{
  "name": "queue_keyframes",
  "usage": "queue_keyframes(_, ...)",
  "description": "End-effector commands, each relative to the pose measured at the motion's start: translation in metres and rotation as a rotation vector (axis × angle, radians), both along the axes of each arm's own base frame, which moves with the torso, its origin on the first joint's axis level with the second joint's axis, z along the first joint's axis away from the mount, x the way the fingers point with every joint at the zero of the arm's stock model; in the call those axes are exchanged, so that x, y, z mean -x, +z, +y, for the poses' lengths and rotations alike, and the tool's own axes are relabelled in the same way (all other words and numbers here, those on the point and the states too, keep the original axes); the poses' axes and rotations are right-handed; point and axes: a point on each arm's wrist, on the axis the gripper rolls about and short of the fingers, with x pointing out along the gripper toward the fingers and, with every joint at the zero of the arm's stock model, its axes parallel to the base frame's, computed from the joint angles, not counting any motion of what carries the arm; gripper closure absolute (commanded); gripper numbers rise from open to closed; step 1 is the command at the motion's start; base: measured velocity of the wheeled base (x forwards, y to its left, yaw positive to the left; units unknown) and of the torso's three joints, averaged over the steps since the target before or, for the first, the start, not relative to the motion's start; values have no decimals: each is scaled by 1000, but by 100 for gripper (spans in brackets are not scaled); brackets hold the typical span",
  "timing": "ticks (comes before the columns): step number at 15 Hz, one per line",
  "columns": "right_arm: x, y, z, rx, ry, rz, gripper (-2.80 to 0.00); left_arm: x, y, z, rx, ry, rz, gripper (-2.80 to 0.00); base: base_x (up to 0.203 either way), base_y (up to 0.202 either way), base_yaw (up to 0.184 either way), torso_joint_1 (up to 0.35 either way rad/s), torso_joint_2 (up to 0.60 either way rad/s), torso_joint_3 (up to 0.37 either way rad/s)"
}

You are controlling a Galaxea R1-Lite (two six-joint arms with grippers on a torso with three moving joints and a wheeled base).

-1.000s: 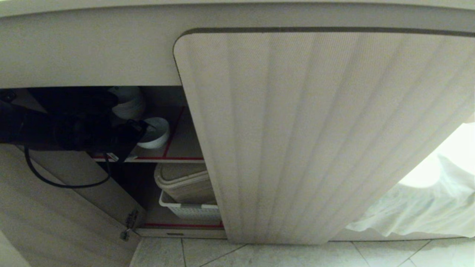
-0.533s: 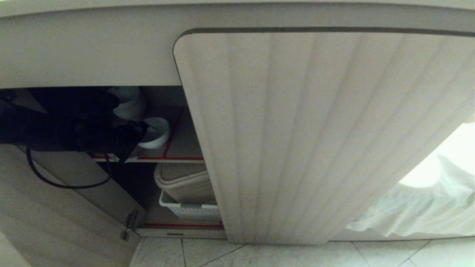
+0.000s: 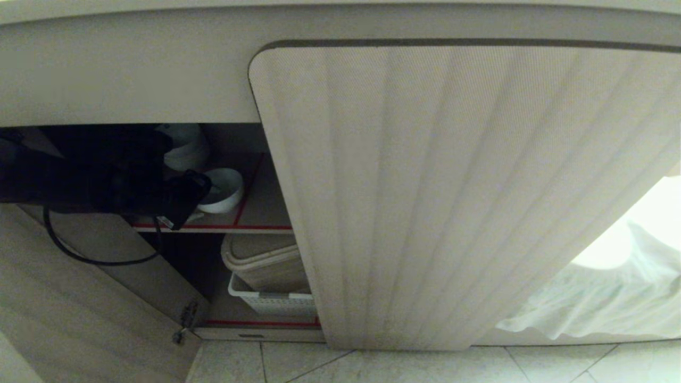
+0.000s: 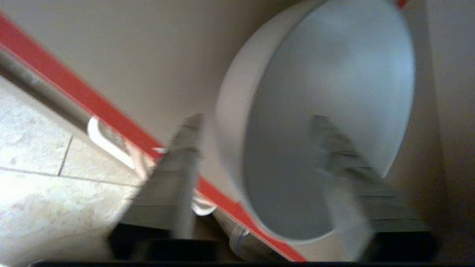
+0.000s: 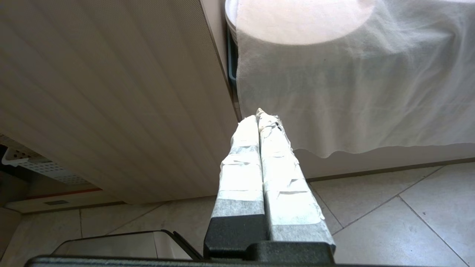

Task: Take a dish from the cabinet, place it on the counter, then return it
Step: Take the bowl from the cabinet

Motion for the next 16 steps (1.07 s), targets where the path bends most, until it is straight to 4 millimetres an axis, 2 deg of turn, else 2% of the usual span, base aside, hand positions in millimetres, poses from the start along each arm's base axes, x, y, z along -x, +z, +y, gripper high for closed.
queue_keyframes(1,0,0,0,-2,0,0,0,-3,-1,0,5,3,-2,0,0,0,0,0,0,0)
queue_keyframes(10,0,0,0,-2,2,0,0,-4,2,0,4,3,-11,0,0,0,0,0,0,0)
queue_keyframes(16,0,0,0,0,0,0,0,4,13,0,5,1,-29,0,0,0,0,0,0,0)
